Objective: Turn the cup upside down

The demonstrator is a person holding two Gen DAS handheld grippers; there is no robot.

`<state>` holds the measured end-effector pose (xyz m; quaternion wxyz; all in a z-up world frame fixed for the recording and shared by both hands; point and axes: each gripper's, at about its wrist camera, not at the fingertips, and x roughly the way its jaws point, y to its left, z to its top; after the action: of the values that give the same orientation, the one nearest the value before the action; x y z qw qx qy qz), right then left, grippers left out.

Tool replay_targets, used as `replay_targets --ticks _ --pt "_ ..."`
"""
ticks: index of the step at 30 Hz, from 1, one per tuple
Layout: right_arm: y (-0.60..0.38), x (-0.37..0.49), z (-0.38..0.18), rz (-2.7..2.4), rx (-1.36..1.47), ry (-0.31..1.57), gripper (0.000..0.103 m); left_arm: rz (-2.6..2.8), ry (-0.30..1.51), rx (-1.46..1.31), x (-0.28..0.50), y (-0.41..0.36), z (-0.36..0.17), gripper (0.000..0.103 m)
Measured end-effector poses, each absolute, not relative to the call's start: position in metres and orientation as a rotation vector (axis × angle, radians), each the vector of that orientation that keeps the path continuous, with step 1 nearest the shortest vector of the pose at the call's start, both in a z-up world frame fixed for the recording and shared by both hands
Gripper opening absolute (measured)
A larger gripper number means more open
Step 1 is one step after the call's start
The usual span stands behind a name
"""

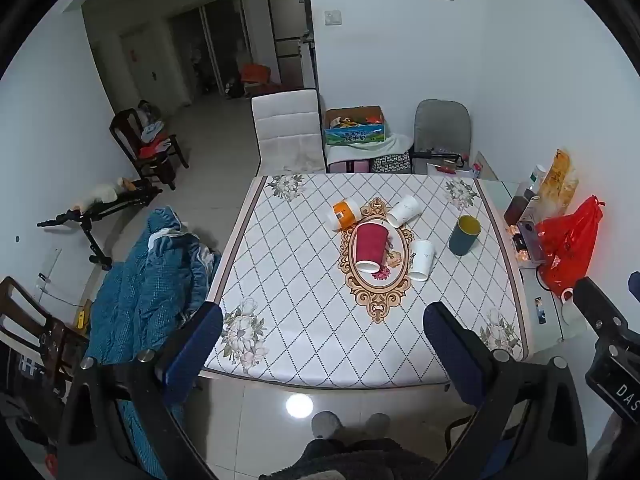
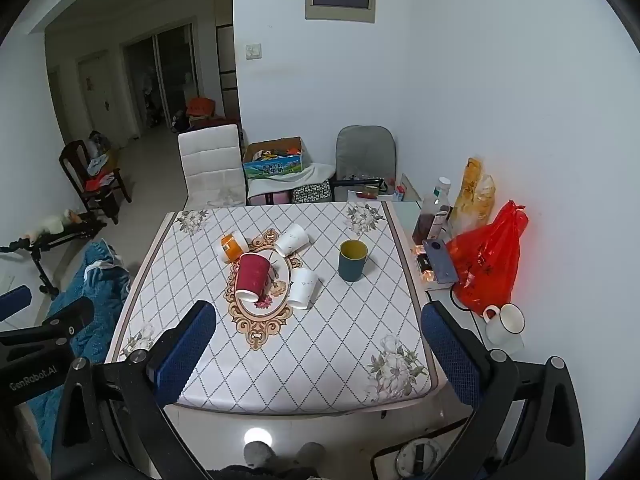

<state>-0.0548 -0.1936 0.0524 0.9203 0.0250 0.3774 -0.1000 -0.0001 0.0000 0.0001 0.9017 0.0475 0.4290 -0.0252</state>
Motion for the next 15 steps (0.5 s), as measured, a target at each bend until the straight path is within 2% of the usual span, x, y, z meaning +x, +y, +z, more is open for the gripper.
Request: replay_targets --ticks 15 --pt "-0.1904 -0.0518 0.0515 -0.199 0.061 0.777 0.103 -0.058 0.891 0.100 0.0004 -0.0003 -0.0010 0.103"
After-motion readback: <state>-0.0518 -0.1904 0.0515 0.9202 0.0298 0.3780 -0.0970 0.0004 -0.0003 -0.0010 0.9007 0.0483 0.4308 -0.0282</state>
